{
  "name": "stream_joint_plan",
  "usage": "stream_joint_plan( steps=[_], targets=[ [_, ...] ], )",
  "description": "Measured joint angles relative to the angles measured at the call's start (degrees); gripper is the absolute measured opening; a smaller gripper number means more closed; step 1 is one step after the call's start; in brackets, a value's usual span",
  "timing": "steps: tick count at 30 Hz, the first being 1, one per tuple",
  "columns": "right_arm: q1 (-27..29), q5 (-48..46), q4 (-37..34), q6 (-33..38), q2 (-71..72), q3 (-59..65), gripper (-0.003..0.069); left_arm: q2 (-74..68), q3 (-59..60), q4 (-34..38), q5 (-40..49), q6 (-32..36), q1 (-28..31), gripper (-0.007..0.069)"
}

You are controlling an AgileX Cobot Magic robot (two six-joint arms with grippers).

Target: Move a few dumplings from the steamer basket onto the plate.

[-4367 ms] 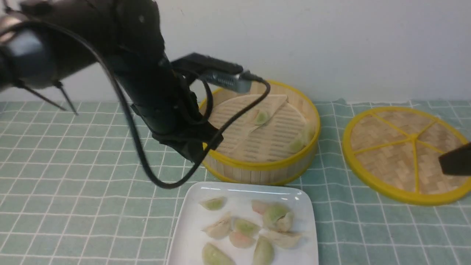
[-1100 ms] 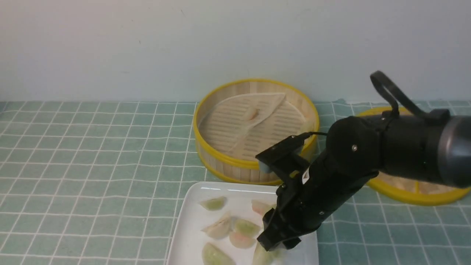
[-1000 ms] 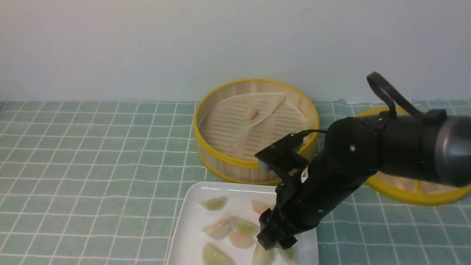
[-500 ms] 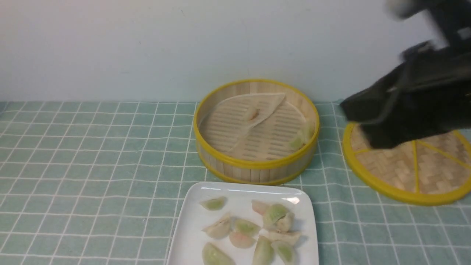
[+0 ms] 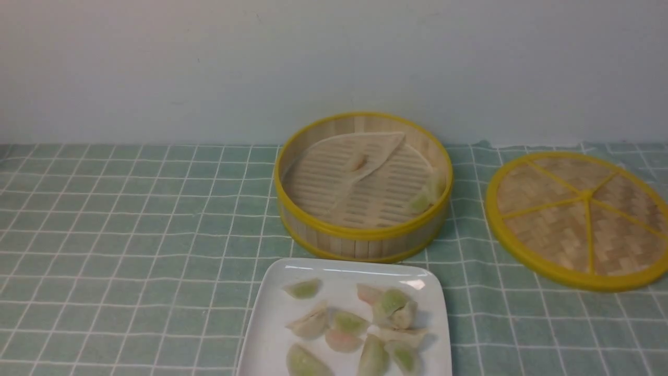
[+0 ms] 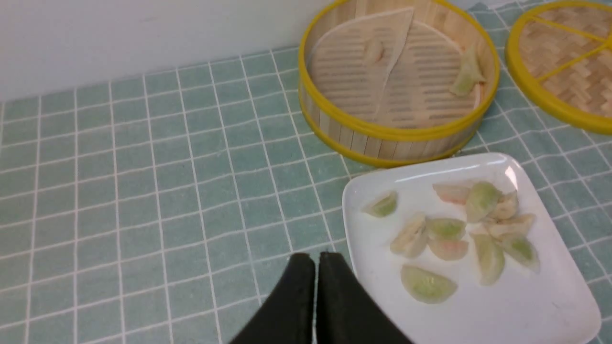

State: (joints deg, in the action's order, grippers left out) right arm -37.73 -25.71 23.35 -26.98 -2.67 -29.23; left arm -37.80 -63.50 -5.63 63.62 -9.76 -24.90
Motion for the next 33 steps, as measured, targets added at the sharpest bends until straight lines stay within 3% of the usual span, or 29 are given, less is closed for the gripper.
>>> stream_joint_plan(
  steps=[4, 9, 17, 33],
  targets=[
    [0.00, 4.85, 6.68, -4.95, 3.46, 2.90, -0.0013, 0.29, 0.00, 0.00, -1.84, 0.05, 0.00, -0.0006],
    [0.00, 6.63, 7.26, -7.45, 3.46, 2.98, -0.0013, 4.66, 2.42, 0.20, -4.98, 0.10, 0.00, -0.0006],
    [0.00, 6.58, 7.26, -8.33, 3.46, 3.23, -0.0013, 23.30, 18.09, 0.11, -17.64, -3.32, 0.00, -0.0006],
    [0.00, 6.58, 7.26, -8.33, 3.46, 3.28, -0.0013, 29.86, 31.07, 2.05, -19.10, -3.98, 0.00, -0.0006]
  ],
)
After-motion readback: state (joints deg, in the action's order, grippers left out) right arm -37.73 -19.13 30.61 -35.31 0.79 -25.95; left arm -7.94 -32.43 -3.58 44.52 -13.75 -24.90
